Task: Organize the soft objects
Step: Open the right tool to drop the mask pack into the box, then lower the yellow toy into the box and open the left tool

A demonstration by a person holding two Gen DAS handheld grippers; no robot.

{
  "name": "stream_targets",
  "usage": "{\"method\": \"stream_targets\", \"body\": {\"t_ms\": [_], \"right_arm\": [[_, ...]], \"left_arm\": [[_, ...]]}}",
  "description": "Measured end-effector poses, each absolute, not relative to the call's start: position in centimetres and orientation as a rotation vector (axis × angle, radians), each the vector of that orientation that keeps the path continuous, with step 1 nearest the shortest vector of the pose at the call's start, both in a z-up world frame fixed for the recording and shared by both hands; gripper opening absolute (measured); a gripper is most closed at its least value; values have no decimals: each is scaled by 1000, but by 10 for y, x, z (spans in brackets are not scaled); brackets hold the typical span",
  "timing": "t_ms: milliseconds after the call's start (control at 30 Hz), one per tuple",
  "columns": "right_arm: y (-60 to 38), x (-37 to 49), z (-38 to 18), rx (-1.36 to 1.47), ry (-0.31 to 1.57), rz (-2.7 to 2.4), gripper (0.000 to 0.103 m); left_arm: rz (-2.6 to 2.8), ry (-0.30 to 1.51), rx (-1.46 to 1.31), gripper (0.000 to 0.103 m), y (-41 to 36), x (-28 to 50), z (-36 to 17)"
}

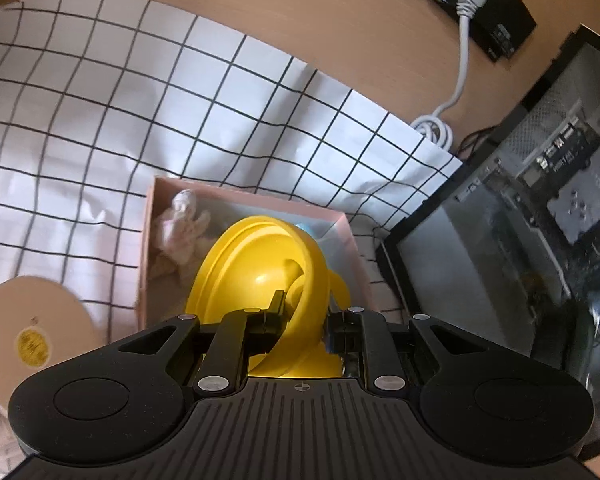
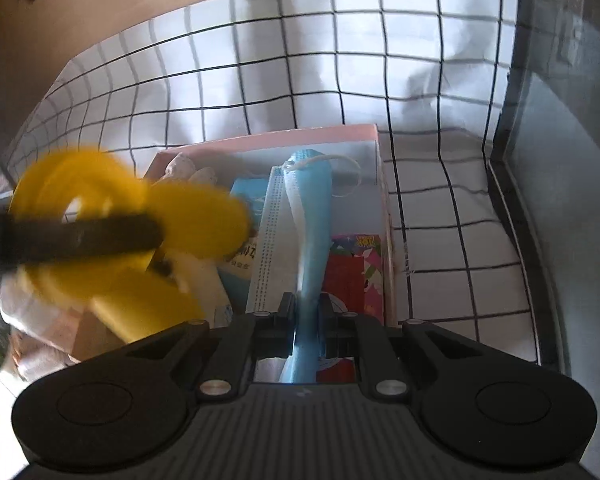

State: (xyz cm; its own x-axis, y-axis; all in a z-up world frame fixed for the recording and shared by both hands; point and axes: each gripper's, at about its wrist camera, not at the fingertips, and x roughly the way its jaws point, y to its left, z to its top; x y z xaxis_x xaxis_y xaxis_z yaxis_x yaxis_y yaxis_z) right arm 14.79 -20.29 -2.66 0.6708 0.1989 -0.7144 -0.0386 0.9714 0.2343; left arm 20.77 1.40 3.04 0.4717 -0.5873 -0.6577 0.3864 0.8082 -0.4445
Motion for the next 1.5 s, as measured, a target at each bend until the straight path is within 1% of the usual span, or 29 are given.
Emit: {"method": "stream_targets", "body": {"t_ms": [67, 133, 200, 233, 267, 300, 400, 467, 500, 533, 600, 633, 667, 700, 733, 767, 933, 1000, 1033, 1133, 1233, 1367, 1500], "right_arm": [[-204, 141, -27, 195, 805, 140, 13], [-206, 134, -27, 198, 791, 157, 22], [-210, 124, -25, 202, 759, 173, 42], [-212, 118, -22, 201, 734, 176, 47], [-214, 111, -20, 197, 705, 177, 57], [-216, 105, -17, 192, 680, 175, 63], [-216, 93, -12, 175, 627, 170, 65], [-213, 88, -11, 165, 611, 181, 65], [-211, 87, -11, 160, 611, 177, 71], [-210, 86, -12, 155, 613, 165, 73], [-211, 85, -15, 157, 623, 167, 74], [-213, 85, -16, 162, 630, 170, 74], [-216, 83, -17, 170, 631, 171, 74], [-218, 80, -17, 174, 628, 167, 74], [-219, 77, -16, 177, 622, 161, 74], [-220, 73, -14, 178, 611, 160, 74], [-218, 67, -8, 175, 567, 178, 74], [-215, 68, -7, 166, 555, 178, 74], [-214, 72, -6, 166, 544, 176, 74], [-212, 92, -3, 221, 532, 182, 74], [-207, 117, -7, 302, 579, 264, 74], [-201, 136, -18, 310, 605, 302, 76], [-214, 150, -22, 450, 673, 352, 76]], "left_arm": [[-606, 923, -284, 20, 10, 215, 29], [-613, 942, -327, 20, 7, 222, 28], [-613, 947, -327, 20, 1, 226, 29], [-613, 942, -306, 20, -3, 227, 30], [-617, 940, -291, 20, -6, 228, 32], [-626, 941, -281, 20, -10, 229, 33], [-676, 964, -282, 20, -19, 231, 32], [-727, 1036, -299, 20, -29, 236, 24], [-744, 1079, -304, 20, -33, 239, 17], [-746, 1112, -292, 20, -38, 240, 11], [-730, 1130, -249, 24, -45, 242, 1], [-733, 1120, -251, 29, -45, 242, -2], [-724, 1114, -250, 41, -45, 243, -4], [-699, 1112, -225, 49, -47, 244, -4], [-660, 1107, -170, 70, -49, 243, -4], [-638, 1095, -124, 76, -50, 241, -4], [-608, 1026, -33, 78, -54, 233, 8], [-601, 980, -22, 73, -49, 231, 17], [-603, 963, -28, 69, -46, 229, 22], [-609, 926, -60, 69, -33, 222, 37], [-597, 876, -94, 68, -16, 215, 55], [-577, 792, -182, 68, 17, 195, 83], [-545, 738, -252, 68, 55, 166, 99]]}}
